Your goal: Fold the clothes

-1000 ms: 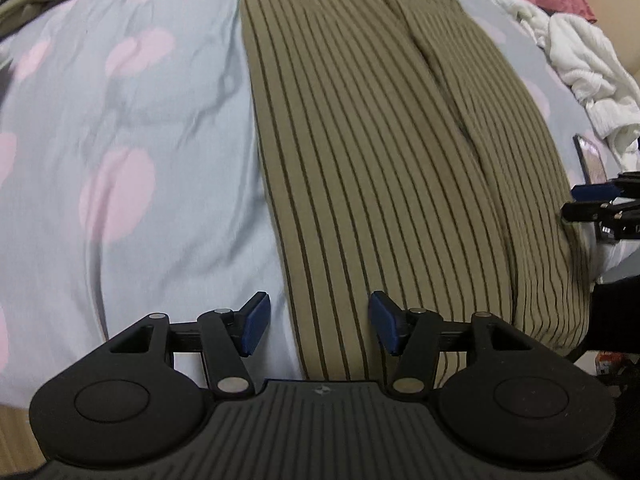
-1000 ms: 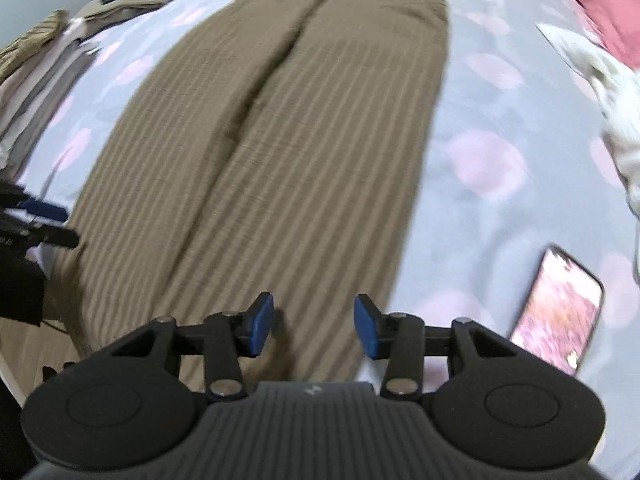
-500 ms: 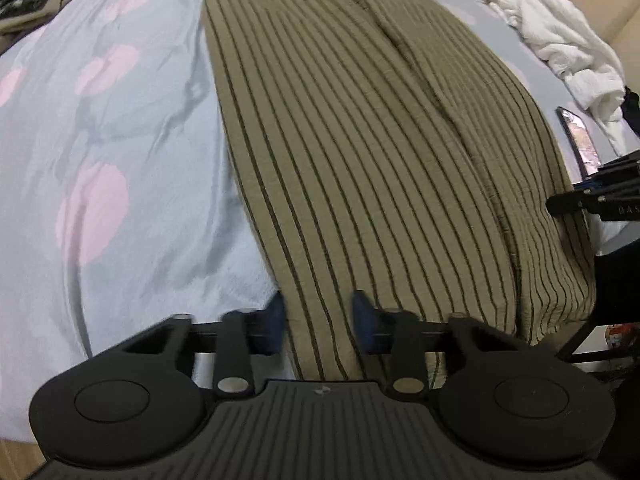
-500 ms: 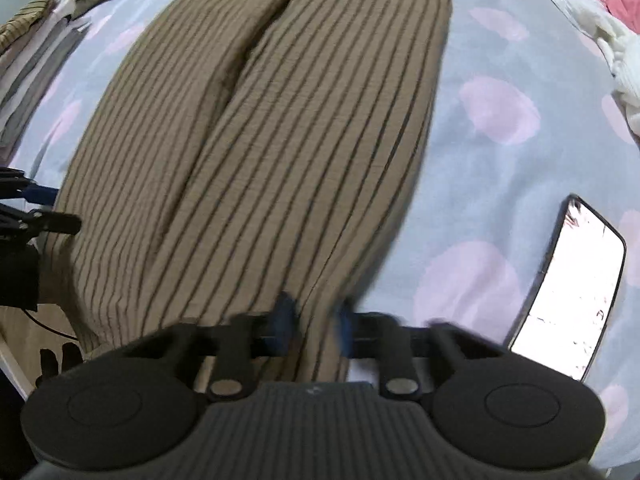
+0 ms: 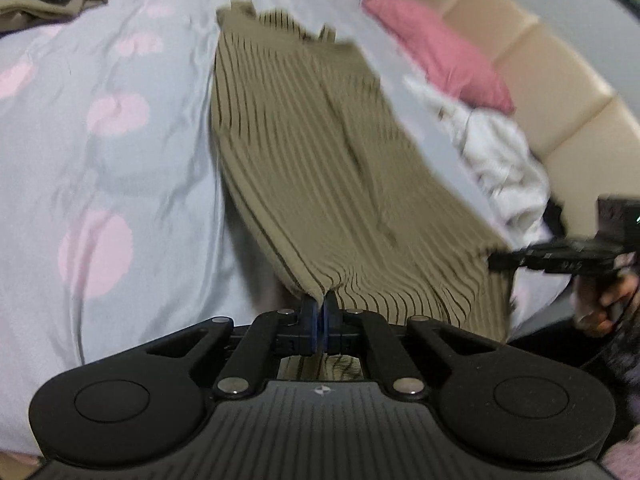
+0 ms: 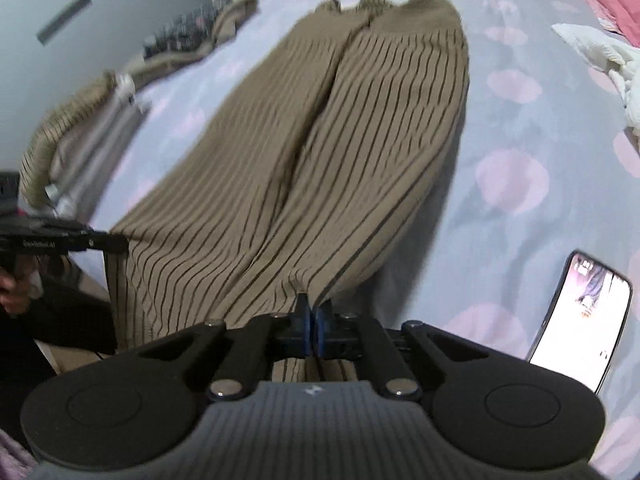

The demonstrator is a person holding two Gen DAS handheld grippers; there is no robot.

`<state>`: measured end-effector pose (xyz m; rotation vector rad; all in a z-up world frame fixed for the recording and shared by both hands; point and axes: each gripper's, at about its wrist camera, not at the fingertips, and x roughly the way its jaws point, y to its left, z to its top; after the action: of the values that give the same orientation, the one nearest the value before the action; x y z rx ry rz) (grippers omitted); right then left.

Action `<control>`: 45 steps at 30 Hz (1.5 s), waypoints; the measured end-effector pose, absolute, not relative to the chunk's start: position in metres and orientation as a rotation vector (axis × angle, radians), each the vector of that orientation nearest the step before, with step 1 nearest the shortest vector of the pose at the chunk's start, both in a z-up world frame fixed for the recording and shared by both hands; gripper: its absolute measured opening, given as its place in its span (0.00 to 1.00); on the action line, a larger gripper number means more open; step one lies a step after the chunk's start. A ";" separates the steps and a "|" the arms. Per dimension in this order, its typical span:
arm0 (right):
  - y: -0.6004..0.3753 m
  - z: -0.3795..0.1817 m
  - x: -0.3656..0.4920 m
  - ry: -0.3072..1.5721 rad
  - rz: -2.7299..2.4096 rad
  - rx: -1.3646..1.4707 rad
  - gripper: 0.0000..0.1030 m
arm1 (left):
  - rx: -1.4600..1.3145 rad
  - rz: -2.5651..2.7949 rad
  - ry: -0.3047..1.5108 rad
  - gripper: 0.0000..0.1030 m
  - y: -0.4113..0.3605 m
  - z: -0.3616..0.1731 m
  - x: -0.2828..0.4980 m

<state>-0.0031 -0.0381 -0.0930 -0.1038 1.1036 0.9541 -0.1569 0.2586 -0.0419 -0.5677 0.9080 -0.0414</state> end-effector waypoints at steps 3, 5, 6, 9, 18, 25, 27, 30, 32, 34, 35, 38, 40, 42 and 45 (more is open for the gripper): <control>-0.049 -0.074 0.012 1.072 0.962 -0.013 0.04 | -0.604 -0.058 0.833 0.01 0.271 -0.025 -0.151; -0.054 -0.062 0.018 1.048 0.973 0.046 0.04 | -0.594 -0.066 0.791 0.01 0.277 -0.013 -0.143; -0.057 -0.057 0.020 1.036 0.980 0.073 0.04 | -0.583 -0.068 0.772 0.01 0.279 -0.007 -0.137; -0.047 -0.044 0.038 0.997 0.986 0.110 0.04 | -0.536 -0.045 0.742 0.01 0.293 0.010 -0.127; -0.013 -0.015 0.100 0.890 0.953 0.074 0.04 | -0.402 -0.028 0.706 0.01 0.322 0.036 -0.060; 0.023 -0.021 0.160 0.869 0.877 0.012 0.04 | -0.397 0.024 0.703 0.01 0.360 0.023 0.005; 0.036 -0.028 0.178 0.873 0.856 0.004 0.04 | -0.404 0.042 0.702 0.00 0.374 0.018 0.023; 0.056 -0.035 0.207 0.881 0.842 0.002 0.04 | -0.421 0.066 0.702 0.00 0.395 0.012 0.047; 0.067 -0.040 0.224 0.885 0.841 -0.005 0.04 | -0.432 0.075 0.720 0.00 0.406 0.001 0.063; 0.081 -0.050 0.240 0.898 0.831 -0.018 0.04 | -0.438 0.085 0.743 0.00 0.415 -0.012 0.078; 0.088 -0.057 0.248 0.909 0.821 -0.028 0.04 | -0.439 0.091 0.756 0.00 0.417 -0.020 0.085; 0.101 -0.080 0.263 0.939 0.790 -0.050 0.04 | -0.443 0.115 0.790 0.00 0.425 -0.044 0.102; 0.106 -0.092 0.270 0.954 0.775 -0.055 0.04 | -0.459 0.135 0.806 0.00 0.430 -0.058 0.108; 0.112 -0.104 0.276 0.969 0.760 -0.061 0.04 | -0.468 0.155 0.826 0.00 0.433 -0.068 0.113; 0.117 -0.113 0.278 0.987 0.740 -0.081 0.07 | -0.477 0.175 0.853 0.01 0.432 -0.077 0.115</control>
<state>0.2780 0.1173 -0.1134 -0.0814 0.9867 0.7405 0.1147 0.4325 -0.0771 -0.4773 0.8534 0.1754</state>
